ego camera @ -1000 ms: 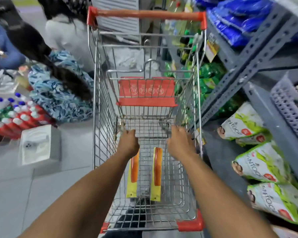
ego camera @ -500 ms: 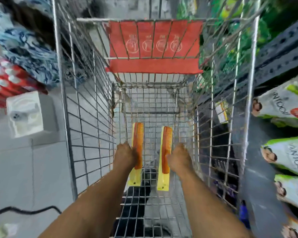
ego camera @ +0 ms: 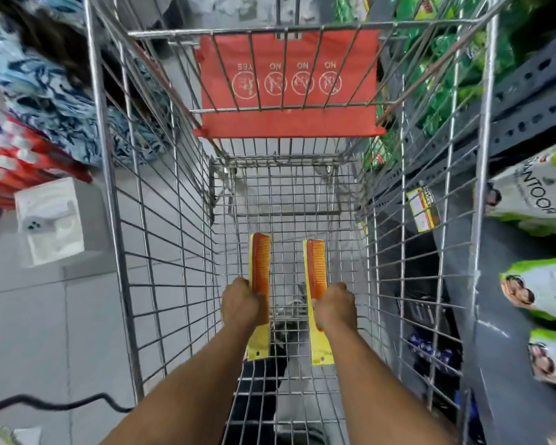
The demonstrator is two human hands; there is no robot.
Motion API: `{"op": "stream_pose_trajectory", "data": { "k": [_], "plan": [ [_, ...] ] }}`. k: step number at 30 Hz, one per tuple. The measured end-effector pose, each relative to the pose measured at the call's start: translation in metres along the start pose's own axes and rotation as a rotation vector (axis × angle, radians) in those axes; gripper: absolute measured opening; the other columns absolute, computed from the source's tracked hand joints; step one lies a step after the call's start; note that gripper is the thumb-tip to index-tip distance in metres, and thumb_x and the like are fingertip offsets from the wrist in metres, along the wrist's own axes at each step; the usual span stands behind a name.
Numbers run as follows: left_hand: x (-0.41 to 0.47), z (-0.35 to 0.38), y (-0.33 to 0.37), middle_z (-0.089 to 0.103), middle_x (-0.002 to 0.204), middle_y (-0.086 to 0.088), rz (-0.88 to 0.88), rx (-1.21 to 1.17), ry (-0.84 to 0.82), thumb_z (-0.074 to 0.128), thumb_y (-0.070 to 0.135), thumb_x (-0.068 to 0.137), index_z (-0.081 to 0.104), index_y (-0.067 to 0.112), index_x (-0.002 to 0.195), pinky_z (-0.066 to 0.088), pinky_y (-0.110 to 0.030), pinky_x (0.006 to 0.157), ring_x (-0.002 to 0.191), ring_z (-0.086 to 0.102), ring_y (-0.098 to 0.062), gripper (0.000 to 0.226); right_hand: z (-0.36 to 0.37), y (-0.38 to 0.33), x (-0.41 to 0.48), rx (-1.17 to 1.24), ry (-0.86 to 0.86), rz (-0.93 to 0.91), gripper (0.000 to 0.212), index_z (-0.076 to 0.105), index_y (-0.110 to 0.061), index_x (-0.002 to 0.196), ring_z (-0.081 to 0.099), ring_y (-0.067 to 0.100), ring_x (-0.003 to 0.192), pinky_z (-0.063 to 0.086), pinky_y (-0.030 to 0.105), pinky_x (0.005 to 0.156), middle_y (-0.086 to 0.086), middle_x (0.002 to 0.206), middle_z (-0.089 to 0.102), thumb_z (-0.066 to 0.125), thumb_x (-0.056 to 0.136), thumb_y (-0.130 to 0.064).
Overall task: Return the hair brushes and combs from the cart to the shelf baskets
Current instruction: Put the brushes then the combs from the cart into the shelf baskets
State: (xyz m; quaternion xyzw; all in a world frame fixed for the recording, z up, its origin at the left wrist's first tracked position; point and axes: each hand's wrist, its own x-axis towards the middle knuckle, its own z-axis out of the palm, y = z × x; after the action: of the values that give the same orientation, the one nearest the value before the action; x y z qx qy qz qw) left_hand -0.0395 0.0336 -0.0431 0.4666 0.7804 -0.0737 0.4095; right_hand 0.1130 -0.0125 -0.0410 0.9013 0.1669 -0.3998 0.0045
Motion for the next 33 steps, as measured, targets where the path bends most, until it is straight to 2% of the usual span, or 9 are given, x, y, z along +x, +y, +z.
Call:
{"op": "stream_pose_trajectory", "data": {
  "k": [3, 5, 8, 10, 20, 24, 27, 29, 33],
  "plan": [
    [-0.001, -0.004, -0.003, 0.062, 0.072, -0.001, -0.007, -0.038, -0.022, 0.069, 0.023, 0.08, 0.057, 0.012, 0.082, 0.039, -0.021, 0.043, 0.057, 0.056, -0.01, 0.017, 0.002, 0.003, 0.0, 0.002, 0.007, -0.021, 0.022, 0.05, -0.004, 0.115, 0.045, 0.016, 0.057, 0.033, 0.027, 0.046, 0.007, 0.086, 0.055, 0.041, 0.101, -0.017],
    [-0.001, -0.007, -0.004, 0.062, 0.07, 0.0, -0.003, -0.06, -0.023, 0.072, 0.021, 0.078, 0.059, 0.012, 0.082, 0.038, -0.019, 0.044, 0.057, 0.056, -0.009, 0.016, 0.002, 0.006, 0.002, -0.063, 0.006, -0.046, 0.022, 0.051, -0.003, 0.115, 0.047, 0.018, 0.06, 0.034, 0.029, 0.048, 0.012, 0.097, 0.06, 0.044, 0.099, -0.017],
    [-0.004, -0.012, -0.003, 0.066, 0.073, -0.002, -0.011, -0.131, -0.047, 0.074, 0.018, 0.076, 0.061, 0.015, 0.076, 0.048, -0.027, 0.053, 0.065, 0.062, -0.016, 0.014, -0.009, 0.009, -0.001, -0.06, -0.008, -0.059, 0.02, 0.058, -0.005, 0.11, 0.053, 0.024, 0.064, 0.042, 0.03, 0.053, 0.012, 0.095, 0.062, 0.046, 0.096, -0.014],
    [-0.009, -0.017, 0.002, 0.066, 0.071, -0.001, -0.019, -0.175, -0.044, 0.075, 0.017, 0.074, 0.062, 0.017, 0.074, 0.042, -0.025, 0.048, 0.061, 0.06, -0.013, 0.013, -0.019, 0.008, -0.005, -0.078, -0.041, -0.066, 0.017, 0.06, -0.005, 0.106, 0.057, 0.03, 0.071, 0.045, 0.031, 0.056, 0.015, 0.1, 0.065, 0.051, 0.092, -0.008],
    [-0.054, -0.059, 0.043, 0.069, 0.071, -0.01, 0.158, -0.363, 0.006, 0.077, 0.018, 0.074, 0.068, 0.005, 0.078, 0.049, -0.03, 0.057, 0.06, 0.062, -0.022, 0.016, -0.105, -0.015, -0.04, 0.195, -0.075, -0.228, 0.024, 0.066, -0.007, 0.102, 0.059, 0.018, 0.048, 0.034, 0.016, 0.031, 0.012, 0.086, 0.068, 0.048, 0.095, -0.022],
    [-0.082, -0.09, 0.068, 0.069, 0.068, -0.009, 0.23, -0.523, -0.021, 0.074, 0.004, 0.074, 0.072, 0.001, 0.083, 0.048, -0.024, 0.051, 0.055, 0.062, -0.016, 0.01, -0.142, -0.026, -0.073, 0.307, -0.073, -0.286, 0.03, 0.065, -0.003, 0.107, 0.065, 0.023, 0.064, 0.04, 0.017, 0.043, 0.016, 0.095, 0.07, 0.049, 0.093, -0.025],
    [-0.108, -0.113, 0.087, 0.067, 0.063, -0.006, 0.299, -0.626, -0.066, 0.073, -0.003, 0.073, 0.071, 0.003, 0.076, 0.045, -0.019, 0.04, 0.045, 0.06, -0.01, 0.007, -0.167, -0.03, -0.1, 0.423, -0.083, -0.338, 0.032, 0.059, -0.005, 0.116, 0.059, 0.019, 0.072, 0.042, 0.03, 0.058, 0.006, 0.087, 0.063, 0.051, 0.094, -0.027],
    [-0.128, -0.128, 0.096, 0.067, 0.063, -0.009, 0.348, -0.672, -0.116, 0.071, -0.004, 0.075, 0.07, 0.004, 0.072, 0.044, -0.018, 0.038, 0.041, 0.059, -0.01, 0.009, -0.185, -0.028, -0.116, 0.513, -0.119, -0.353, 0.023, 0.062, -0.008, 0.105, 0.054, 0.016, 0.065, 0.041, 0.03, 0.059, 0.003, 0.078, 0.059, 0.052, 0.092, -0.025],
    [-0.167, -0.152, 0.115, 0.066, 0.066, -0.016, 0.442, -0.707, -0.192, 0.069, -0.006, 0.076, 0.07, -0.006, 0.077, 0.052, -0.03, 0.054, 0.051, 0.061, -0.023, 0.001, -0.223, -0.016, -0.143, 0.651, -0.115, -0.387, 0.017, 0.062, -0.005, 0.08, 0.048, 0.02, 0.062, 0.034, 0.031, 0.06, 0.01, 0.068, 0.051, 0.055, 0.089, -0.018]
  ]
}}
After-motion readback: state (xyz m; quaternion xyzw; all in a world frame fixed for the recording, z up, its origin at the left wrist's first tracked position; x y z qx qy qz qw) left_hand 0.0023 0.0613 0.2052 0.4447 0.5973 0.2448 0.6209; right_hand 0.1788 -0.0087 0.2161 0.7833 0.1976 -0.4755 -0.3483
